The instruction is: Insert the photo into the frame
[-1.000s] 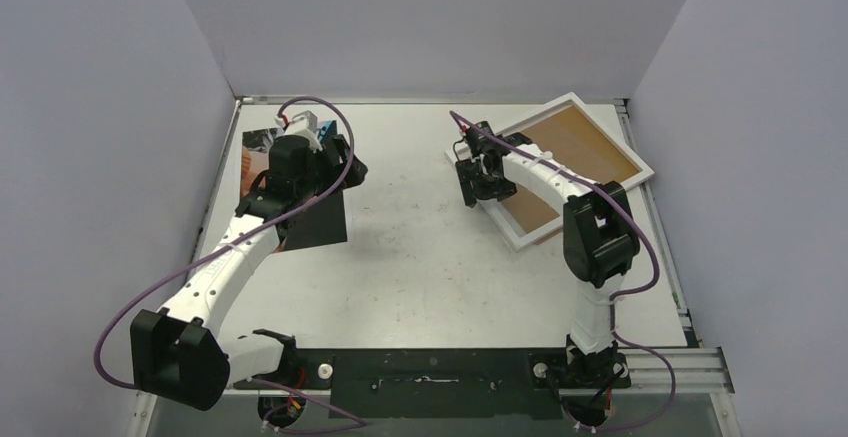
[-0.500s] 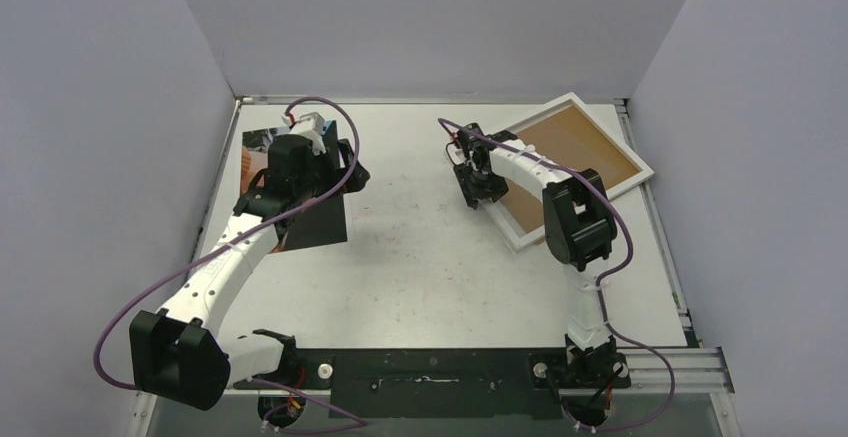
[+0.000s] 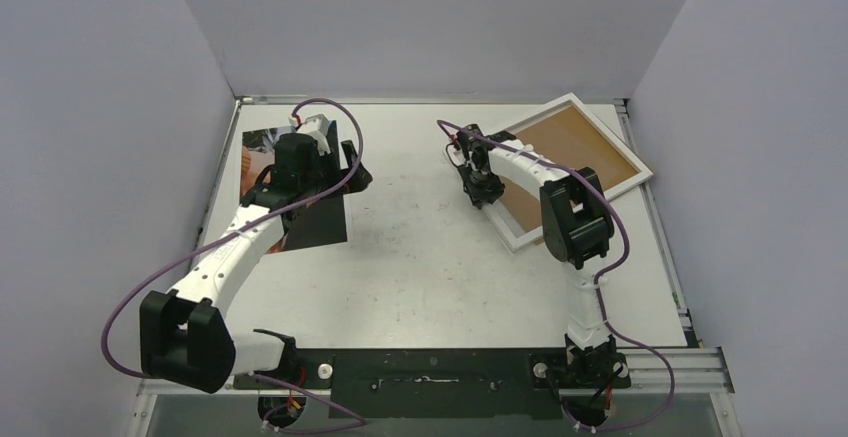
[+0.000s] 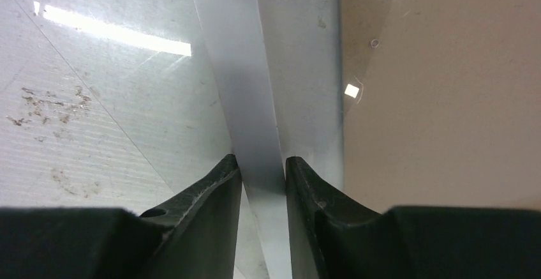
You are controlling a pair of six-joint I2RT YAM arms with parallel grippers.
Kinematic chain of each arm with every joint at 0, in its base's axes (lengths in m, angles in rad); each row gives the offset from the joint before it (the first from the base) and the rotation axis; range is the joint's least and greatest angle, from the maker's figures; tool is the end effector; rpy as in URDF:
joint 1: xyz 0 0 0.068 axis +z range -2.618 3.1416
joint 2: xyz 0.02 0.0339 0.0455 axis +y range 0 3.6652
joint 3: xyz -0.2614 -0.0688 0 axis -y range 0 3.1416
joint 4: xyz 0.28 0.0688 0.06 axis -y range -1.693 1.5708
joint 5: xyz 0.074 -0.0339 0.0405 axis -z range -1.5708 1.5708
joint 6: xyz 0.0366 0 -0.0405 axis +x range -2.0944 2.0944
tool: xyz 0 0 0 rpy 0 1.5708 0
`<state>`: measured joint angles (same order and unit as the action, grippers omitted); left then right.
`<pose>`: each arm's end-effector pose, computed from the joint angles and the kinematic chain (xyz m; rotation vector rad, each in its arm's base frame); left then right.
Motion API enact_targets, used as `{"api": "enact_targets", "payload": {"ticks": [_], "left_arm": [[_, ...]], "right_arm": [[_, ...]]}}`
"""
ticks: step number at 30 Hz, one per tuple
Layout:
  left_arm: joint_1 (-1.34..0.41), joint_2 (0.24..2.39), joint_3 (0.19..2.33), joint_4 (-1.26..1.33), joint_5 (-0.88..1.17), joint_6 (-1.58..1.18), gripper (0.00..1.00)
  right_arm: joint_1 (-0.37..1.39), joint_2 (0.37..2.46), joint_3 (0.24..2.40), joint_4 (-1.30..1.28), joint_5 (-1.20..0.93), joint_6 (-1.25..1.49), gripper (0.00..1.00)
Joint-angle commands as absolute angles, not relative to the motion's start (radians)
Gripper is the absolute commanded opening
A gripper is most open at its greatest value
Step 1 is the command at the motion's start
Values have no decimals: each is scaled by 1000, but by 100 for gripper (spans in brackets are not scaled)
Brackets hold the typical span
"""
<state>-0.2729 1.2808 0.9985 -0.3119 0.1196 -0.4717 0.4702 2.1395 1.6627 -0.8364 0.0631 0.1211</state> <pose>0.3092 -0.0911 0.2818 -0.1496 2.2087 -0.5510 0.4158 0.2087 0.1517 -0.4880 2.8352 0.0217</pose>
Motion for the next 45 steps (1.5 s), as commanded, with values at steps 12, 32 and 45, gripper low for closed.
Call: {"api": "enact_targets", "payload": {"ticks": [12,32,45], "left_arm": [[-271,1328,1078,-206,197,-513,97],[-288,1594,1180,3,434,-760,97],[-317,1922,1301,274,611,-926,97]], "right_arm": [[478,1949,1737,-829,23,137,0],[587,1720,1516,-687,-64,242,0],[591,1723,1498,-647,-90,256,0]]}}
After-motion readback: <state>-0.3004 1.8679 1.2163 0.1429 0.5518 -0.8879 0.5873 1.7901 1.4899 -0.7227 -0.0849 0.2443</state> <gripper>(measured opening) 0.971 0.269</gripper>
